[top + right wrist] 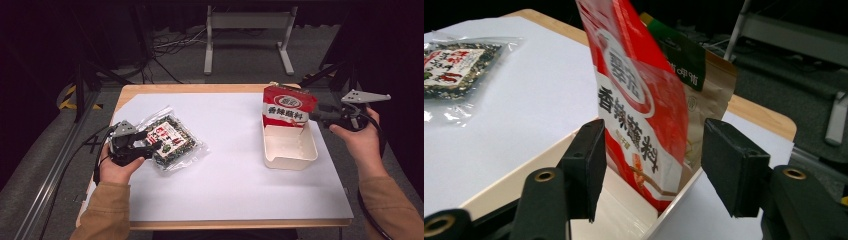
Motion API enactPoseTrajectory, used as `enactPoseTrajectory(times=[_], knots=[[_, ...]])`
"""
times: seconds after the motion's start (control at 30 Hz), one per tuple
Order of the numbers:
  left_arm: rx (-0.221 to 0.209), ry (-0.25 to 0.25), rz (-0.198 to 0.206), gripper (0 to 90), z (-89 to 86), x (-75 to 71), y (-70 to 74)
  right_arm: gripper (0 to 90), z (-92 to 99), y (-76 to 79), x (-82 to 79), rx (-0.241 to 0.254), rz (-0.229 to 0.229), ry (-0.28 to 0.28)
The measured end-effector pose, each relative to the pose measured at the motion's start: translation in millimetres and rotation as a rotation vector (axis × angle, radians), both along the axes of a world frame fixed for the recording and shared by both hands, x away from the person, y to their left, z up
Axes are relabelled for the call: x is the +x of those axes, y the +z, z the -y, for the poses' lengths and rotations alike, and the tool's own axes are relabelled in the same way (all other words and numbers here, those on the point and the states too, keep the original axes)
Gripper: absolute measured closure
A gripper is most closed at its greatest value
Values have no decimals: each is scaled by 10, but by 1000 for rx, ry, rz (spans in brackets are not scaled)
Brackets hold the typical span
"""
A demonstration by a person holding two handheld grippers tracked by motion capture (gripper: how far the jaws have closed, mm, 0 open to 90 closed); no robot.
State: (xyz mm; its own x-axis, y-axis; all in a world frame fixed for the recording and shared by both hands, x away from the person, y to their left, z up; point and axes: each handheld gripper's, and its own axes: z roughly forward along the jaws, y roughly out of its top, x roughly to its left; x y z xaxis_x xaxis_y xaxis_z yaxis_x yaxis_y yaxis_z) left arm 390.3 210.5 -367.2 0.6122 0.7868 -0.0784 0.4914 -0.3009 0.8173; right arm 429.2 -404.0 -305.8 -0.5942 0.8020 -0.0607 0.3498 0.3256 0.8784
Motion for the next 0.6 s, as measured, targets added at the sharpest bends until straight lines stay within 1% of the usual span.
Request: enactPoseTrajectory(times=[0.1, 0.13, 0.17, 0.2, 0.23, 0.3, 0.4, 0.47, 0.53, 0.6], knots=[[3, 5, 4, 327, -20, 5, 6, 418, -30, 7, -134, 29, 7, 11], [-2, 8, -8, 322, -47, 22, 18, 413, -51, -4, -180, 29, 7, 20], [-2, 8, -8, 319, -47, 22, 18, 413, -51, -4, -180, 29, 7, 20], [-6, 5, -14, 319, -61, 32, 22, 411, -70, -18, -214, 29, 7, 27], [-12, 9, -20, 308, -81, 39, 28, 409, -108, -43, -282, 36, 3, 44], [-7, 11, -20, 301, -98, 44, 30, 407, -123, -53, -314, 42, 6, 48], [-12, 11, -26, 271, -134, 45, 34, 400, -159, -89, -396, 72, 9, 70], [-26, 12, -26, 259, -153, 37, 35, 400, -189, -109, -442, 67, 20, 78], [-30, 11, -11, 256, -175, 35, 36, 399, -230, -125, -491, 58, 33, 91], [-30, 7, -9, 254, -192, 38, 42, 397, -271, -134, -536, 48, 41, 111]])
